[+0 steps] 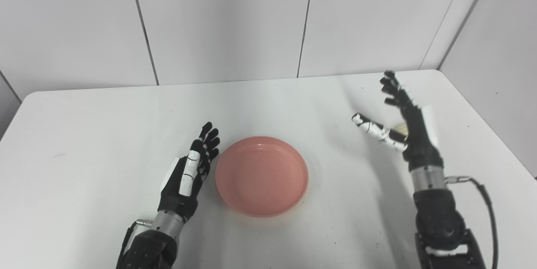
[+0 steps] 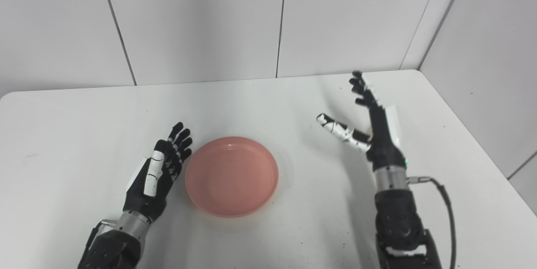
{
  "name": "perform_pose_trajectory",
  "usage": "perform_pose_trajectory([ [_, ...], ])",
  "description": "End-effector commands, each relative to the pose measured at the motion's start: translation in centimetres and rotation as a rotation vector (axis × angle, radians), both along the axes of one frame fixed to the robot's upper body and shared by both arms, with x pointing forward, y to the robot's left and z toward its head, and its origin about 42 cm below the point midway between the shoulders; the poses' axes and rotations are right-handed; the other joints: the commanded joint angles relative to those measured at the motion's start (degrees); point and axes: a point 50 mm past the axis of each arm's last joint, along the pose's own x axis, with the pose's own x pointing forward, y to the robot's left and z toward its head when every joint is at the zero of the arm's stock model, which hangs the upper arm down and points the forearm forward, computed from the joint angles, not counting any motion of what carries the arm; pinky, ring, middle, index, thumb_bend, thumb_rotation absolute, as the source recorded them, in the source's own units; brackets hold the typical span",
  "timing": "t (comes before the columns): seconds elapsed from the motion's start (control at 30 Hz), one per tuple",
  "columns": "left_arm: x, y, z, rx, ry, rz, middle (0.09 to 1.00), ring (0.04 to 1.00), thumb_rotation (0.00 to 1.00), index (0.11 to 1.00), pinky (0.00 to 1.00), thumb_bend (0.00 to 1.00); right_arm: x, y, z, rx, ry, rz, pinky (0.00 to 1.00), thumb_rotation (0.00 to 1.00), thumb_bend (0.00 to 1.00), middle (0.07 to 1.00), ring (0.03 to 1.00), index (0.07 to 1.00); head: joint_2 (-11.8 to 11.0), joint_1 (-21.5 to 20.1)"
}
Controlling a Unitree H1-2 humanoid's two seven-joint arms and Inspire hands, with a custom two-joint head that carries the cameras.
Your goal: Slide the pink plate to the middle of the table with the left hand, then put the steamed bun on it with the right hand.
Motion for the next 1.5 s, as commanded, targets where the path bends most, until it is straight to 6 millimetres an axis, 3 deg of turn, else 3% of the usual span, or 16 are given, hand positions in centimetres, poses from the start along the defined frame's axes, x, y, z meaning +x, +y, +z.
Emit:
perform_pose_trajectory([
  [0.0, 0.0, 0.6, -0.2, 0.006, 0.015, -0.002, 0.99, 0.989, 1.0, 0.987, 1.0, 0.7, 0.5, -0.3, 3.3, -0.057, -0.068, -0.017, 0.71, 0.46, 0.68, 0.842, 0.805, 0.867, 0.0, -0.36],
  [0.13, -0.1, 1.1, -0.2, 0.018, 0.016, 0.0, 0.987, 0.985, 1.0, 0.985, 0.99, 0.7, 0.9, -1.4, 5.3, -0.172, -0.032, -0.076, 0.76, 0.5, 0.71, 0.857, 0.84, 0.872, 0.2, -1.35],
  [0.4, 0.2, 2.4, 0.0, 0.013, 0.003, -0.01, 1.0, 0.996, 1.0, 0.988, 0.99, 0.69, 0.5, -2.8, 6.5, -0.294, 0.061, -0.208, 0.81, 0.54, 0.73, 0.897, 0.882, 0.899, 0.03, -6.04],
  [0.77, 0.1, 3.0, 0.4, 0.019, 0.009, -0.013, 0.993, 0.991, 1.0, 0.978, 0.99, 0.67, 0.6, -5.1, 5.6, -0.341, 0.206, -0.272, 0.75, 0.49, 0.75, 0.916, 0.87, 0.914, 0.19, -6.97],
  [1.27, 1.0, 2.9, 0.3, 0.032, -0.019, 0.003, 0.995, 0.995, 1.0, 0.98, 1.0, 0.63, 1.1, -7.7, 3.5, -0.353, 0.308, -0.319, 0.76, 0.47, 0.76, 0.895, 0.871, 0.904, -0.06, -7.14],
  [1.47, 1.5, 3.5, 0.2, 0.026, -0.021, 0.01, 1.0, 1.0, 1.0, 0.999, 1.0, 0.66, 1.4, -8.2, 2.6, -0.34, 0.345, -0.337, 0.75, 0.46, 0.77, 0.895, 0.864, 0.912, -0.1, -7.52],
])
